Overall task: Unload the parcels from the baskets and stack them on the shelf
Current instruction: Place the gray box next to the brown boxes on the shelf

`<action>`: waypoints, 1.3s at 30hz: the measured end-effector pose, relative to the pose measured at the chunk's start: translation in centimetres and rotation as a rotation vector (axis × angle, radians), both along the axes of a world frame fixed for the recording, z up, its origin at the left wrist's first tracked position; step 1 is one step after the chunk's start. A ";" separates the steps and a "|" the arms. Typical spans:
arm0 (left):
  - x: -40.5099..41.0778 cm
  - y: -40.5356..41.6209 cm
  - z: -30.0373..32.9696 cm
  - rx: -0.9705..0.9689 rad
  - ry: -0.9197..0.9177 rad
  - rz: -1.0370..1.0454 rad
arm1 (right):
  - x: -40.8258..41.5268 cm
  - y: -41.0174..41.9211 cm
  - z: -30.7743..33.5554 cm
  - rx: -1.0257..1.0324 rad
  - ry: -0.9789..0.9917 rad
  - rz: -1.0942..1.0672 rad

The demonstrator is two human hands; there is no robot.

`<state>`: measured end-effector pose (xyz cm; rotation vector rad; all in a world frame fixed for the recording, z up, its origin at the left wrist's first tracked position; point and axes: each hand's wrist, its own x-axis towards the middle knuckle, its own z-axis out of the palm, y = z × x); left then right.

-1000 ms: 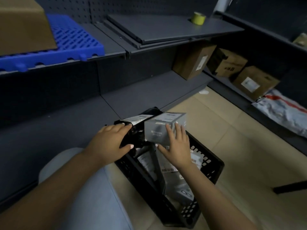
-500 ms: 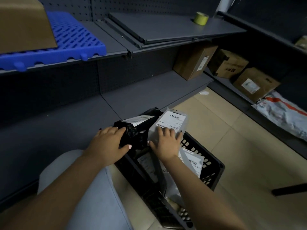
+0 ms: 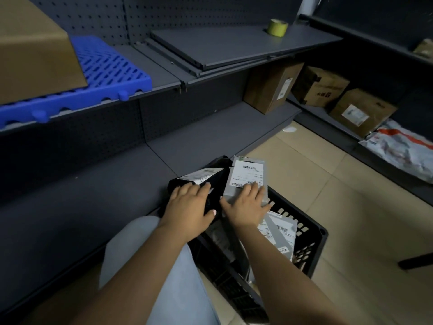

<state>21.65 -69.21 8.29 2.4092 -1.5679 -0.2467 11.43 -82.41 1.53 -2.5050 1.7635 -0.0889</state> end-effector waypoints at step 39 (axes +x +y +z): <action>19.1 13.3 21.4 0.025 -0.630 0.305 | 10.7 4.4 26.3 -0.705 -1.105 0.637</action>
